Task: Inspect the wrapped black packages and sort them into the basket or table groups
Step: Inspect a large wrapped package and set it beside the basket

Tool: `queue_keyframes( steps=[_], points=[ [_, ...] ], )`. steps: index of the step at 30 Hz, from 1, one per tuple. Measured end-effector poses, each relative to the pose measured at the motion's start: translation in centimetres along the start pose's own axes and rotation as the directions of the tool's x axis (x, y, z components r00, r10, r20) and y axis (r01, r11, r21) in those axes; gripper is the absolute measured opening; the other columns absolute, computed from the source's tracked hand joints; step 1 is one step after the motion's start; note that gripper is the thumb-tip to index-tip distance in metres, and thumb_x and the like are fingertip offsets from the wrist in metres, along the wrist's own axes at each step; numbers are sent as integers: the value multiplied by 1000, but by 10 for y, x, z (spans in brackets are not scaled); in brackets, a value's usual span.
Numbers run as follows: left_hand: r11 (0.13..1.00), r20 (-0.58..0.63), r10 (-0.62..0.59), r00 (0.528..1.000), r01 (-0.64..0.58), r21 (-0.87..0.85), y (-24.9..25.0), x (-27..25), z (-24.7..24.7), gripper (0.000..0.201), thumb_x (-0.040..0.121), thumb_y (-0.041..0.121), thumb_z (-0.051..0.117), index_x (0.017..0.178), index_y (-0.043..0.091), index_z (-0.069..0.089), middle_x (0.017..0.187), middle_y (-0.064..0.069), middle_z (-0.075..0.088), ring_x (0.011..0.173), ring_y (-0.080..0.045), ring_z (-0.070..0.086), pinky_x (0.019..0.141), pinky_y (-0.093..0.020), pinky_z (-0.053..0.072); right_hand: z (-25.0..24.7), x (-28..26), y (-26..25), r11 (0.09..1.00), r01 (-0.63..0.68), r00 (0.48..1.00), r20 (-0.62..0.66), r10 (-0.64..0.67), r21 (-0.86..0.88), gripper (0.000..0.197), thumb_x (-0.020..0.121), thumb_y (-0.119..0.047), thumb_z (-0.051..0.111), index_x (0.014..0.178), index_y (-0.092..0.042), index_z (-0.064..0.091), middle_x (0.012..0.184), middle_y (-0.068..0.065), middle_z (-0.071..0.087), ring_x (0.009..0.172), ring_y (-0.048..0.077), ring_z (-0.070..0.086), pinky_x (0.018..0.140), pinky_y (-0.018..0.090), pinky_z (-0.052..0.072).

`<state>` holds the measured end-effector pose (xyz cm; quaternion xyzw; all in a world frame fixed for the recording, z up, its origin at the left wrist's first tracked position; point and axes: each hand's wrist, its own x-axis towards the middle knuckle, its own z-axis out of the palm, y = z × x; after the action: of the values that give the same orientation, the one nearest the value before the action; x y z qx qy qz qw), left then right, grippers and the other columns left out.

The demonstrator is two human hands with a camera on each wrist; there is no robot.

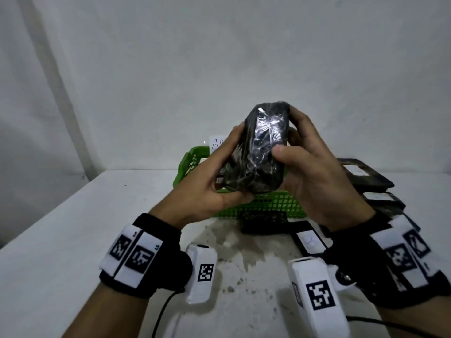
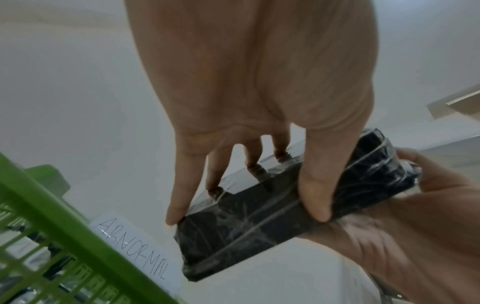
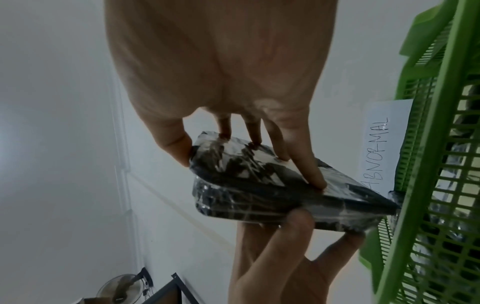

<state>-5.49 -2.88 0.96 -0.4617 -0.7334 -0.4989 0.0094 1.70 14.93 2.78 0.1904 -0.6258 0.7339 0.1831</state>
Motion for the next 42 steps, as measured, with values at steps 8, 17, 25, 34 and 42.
queue_keyframes(
  steps=[8,17,25,34,42],
  points=[
    [992,-31,1,1000,-5,-130,5,1,5,105,76,19,85,157,30,20,145,13,52,130,-4,53,103,-26,49,13,-6,11,978,98,991,-69,-113,-185,62,92,-21,65,148,-31,39,147,-9,50,116,17,68,80,42,62],
    [925,-421,-118,899,-55,-377,6,4,11,48,91,2,67,129,21,45,110,-6,69,88,-23,75,69,-40,62,-14,-1,9,861,-21,999,-51,-6,-508,86,86,-24,78,156,-37,29,151,-20,42,133,-17,39,99,9,44],
    [846,-522,-203,829,-119,-519,12,7,28,34,95,1,59,120,20,45,115,-12,66,90,-26,75,65,-33,60,-40,2,-1,700,-367,910,-391,135,-612,113,69,-61,79,156,-33,13,136,-2,63,121,20,63,105,49,50],
    [956,-328,-236,915,158,-247,23,21,84,24,91,28,68,85,16,49,89,-6,62,83,-21,69,59,-36,61,-111,-51,-57,614,-534,801,-581,146,-582,60,79,-40,80,128,-23,49,109,0,69,92,17,71,82,41,58],
    [894,193,-402,895,339,293,42,42,153,43,89,52,66,115,22,48,95,1,61,79,-15,58,66,-31,49,-175,-125,-71,198,-826,561,-737,376,-528,46,81,-50,77,106,-13,62,103,6,67,90,18,63,74,39,56]
  ],
)
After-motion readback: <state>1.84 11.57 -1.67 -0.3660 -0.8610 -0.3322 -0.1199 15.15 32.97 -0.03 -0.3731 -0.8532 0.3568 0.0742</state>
